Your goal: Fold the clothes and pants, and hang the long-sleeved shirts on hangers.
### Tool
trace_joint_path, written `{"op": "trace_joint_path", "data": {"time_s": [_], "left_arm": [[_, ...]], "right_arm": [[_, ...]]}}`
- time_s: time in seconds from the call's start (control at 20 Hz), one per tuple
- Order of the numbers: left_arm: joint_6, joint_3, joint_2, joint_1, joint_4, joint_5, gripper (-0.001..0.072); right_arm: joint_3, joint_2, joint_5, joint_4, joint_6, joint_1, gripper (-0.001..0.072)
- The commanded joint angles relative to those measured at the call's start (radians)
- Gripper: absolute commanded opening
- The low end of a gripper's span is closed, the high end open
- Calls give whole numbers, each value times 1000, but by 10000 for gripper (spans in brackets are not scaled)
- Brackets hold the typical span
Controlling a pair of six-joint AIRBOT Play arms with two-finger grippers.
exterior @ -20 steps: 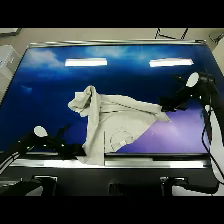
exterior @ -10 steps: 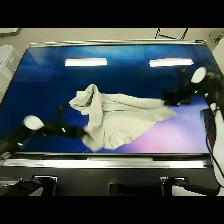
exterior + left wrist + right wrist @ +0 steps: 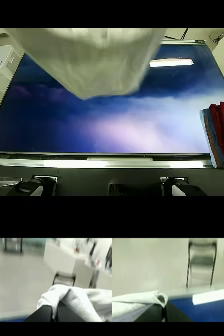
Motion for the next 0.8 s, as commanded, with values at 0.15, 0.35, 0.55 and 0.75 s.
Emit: {"op": "trace_joint_path", "data": {"time_s": [0.15,0.35,0.55,0.75], "left_arm": [[-14,59,31,13,30,36,27],[-14,-88,0,15,89,-61,27],[-22,-344,-72,14,121,-176,28],[-168,-608,-201,14,92,-124,28]], "right_arm": [[48,162,-150,-30,13,-2,40],[44,94,-111,-38,13,-2,40],[-22,-107,-102,-37,30,-2,41],[-45,-412,-69,37,273,-2,41]]}}
